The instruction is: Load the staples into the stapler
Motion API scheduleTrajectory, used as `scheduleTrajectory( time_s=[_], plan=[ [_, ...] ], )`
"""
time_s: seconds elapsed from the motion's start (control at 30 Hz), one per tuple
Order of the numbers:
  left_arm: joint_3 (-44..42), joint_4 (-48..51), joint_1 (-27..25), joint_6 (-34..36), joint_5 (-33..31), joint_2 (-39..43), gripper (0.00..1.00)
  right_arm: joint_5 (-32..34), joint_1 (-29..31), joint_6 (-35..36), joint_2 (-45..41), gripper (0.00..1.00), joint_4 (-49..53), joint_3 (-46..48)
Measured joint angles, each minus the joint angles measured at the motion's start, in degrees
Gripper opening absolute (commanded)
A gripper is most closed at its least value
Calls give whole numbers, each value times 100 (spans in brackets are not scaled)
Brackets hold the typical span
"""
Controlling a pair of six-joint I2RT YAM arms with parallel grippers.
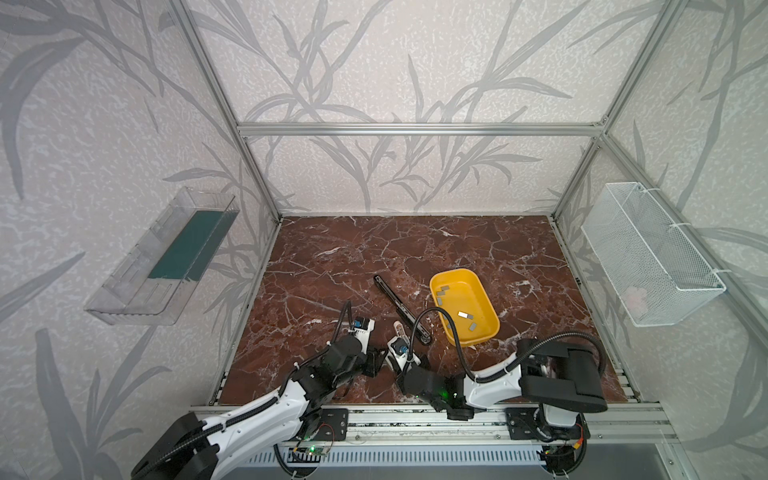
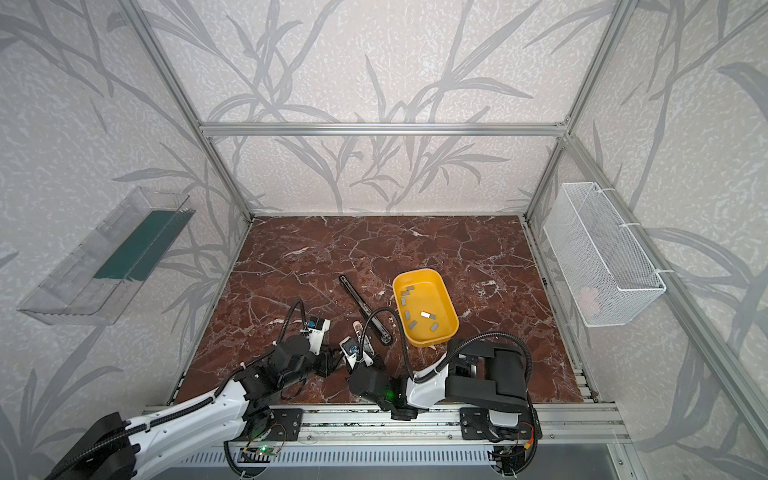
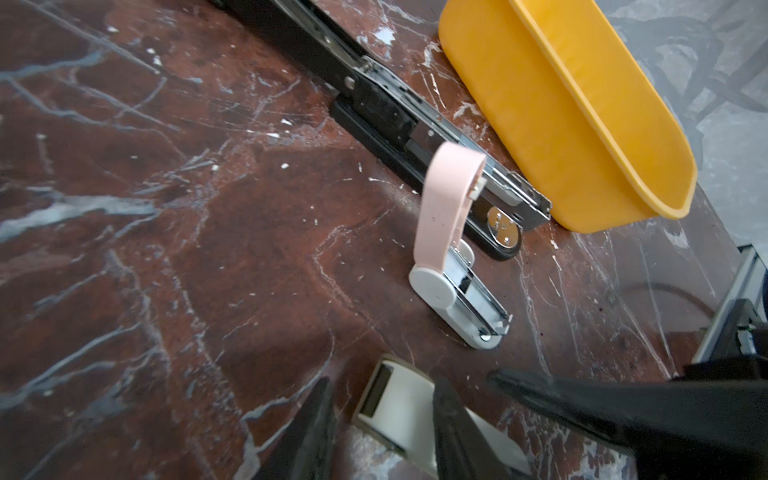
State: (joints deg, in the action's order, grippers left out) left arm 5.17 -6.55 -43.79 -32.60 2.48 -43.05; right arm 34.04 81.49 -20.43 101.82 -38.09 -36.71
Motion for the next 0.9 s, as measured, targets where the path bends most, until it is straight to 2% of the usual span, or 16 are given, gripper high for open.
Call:
scheduleTrajectory(
  time_s=[0.1, 0.17, 0.2, 0.27, 0.33, 0.43, 0.57, 0.6, 0.73, 0.77, 0.83, 0.9],
  plan=[
    [85, 457, 0, -103, -450, 627, 50, 48, 0, 184, -328, 46, 525, -162],
    [214, 885, 0, -192, -809, 1167, 50, 103, 0, 284, -636, 57, 730, -221],
    [284, 1062, 2, -221, -968, 1423, 52, 136, -2, 356, -782, 60, 817, -251],
    [472, 1462, 2, -319, -1270, 1971, 61, 251, -9, 494, -1128, 65, 1005, -352],
    [643, 1692, 2, -382, -1447, 2406, 71, 350, -35, 643, -1471, 67, 1187, -481],
    [973, 1878, 2, -457, -1587, 2673, 81, 455, -55, 754, -1991, 72, 1213, -479],
    [1718, 1902, 4, -328, -1895, 2210, 98, 466, -87, 846, -2476, 73, 564, 402],
    [1950, 1869, 13, -306, -1965, 1978, 99, 468, -94, 844, -2483, 73, 481, 640],
    [2780, 1554, 96, 61, -2153, 905, 99, 439, -107, 807, -2435, 73, 487, 1467],
    [2975, 1491, 138, 205, -2208, 629, 96, 422, -111, 807, -2430, 73, 487, 1526],
    [3261, 1340, 258, 400, -2262, 179, 85, 365, -122, 807, -2404, 73, 380, 1534],
    [3239, 1064, 393, 660, -2334, -125, 82, 339, -125, 815, -2326, 73, 133, 1523]
  ],
)
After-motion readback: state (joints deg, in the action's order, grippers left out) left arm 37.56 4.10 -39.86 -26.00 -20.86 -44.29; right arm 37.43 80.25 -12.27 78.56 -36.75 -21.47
